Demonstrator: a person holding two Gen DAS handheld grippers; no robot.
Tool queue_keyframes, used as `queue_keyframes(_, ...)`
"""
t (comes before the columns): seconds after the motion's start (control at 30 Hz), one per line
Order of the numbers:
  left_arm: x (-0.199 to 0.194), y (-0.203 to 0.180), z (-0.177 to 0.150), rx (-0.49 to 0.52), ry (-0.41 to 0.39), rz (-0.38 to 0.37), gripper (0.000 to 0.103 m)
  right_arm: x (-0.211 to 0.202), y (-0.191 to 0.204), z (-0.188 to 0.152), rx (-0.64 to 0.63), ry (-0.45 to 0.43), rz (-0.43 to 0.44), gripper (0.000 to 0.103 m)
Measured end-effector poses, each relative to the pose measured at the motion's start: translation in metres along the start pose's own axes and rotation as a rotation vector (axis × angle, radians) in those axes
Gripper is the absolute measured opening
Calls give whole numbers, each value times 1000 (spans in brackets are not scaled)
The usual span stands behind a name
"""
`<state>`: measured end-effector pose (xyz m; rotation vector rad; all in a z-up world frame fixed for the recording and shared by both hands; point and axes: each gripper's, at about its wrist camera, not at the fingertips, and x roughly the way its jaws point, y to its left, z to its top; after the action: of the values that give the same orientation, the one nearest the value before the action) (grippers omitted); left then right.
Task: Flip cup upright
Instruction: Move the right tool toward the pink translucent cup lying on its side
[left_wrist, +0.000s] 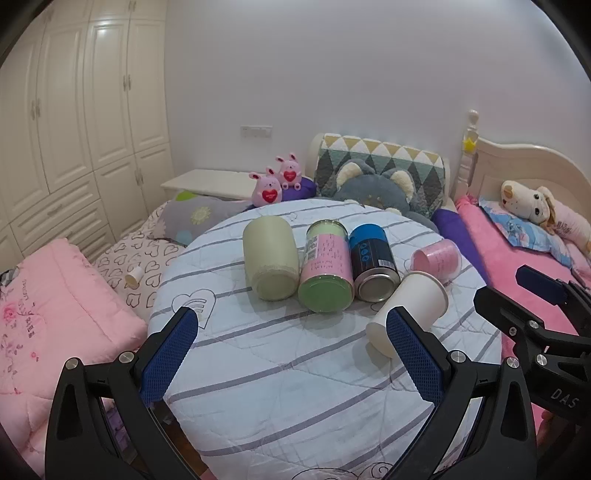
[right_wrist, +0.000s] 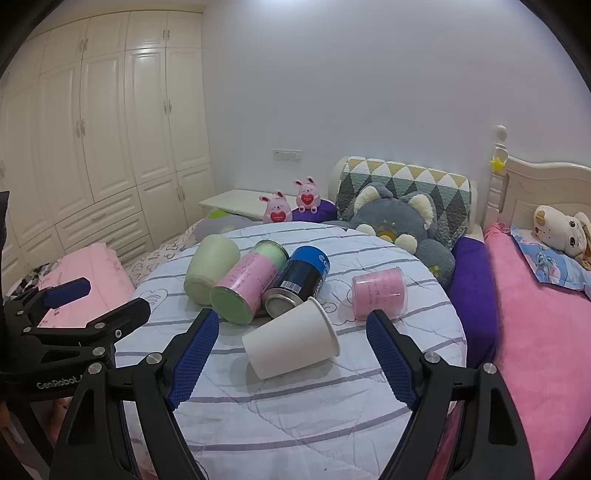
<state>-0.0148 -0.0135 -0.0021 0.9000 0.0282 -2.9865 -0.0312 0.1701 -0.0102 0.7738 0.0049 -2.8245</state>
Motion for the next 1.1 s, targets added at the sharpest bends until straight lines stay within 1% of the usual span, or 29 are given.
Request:
queue_keyframes(0.27,8,4,2,-4,14,-4,103,10,2,2,-4,18,-1,83)
queue_keyframes(0.6,27,16,7,-29,38,0,103,30,5,7,-1,53,-2,83)
queue_keyframes(0.77,40,24,10,-49,63,-8,103,39,6,10,4,71,-9,83)
queue_keyframes(0.93,56,28,12,-37,90,-12,103,57,6,16,24,111,-27,83)
queue_keyframes(0.97,58,28,12,-25,98,-26,103,60,6,16,27,119,-30,83)
queue_keyframes(1.1,70,26,12,-14,120,-48,103,76,4,21,64,157,-35,83)
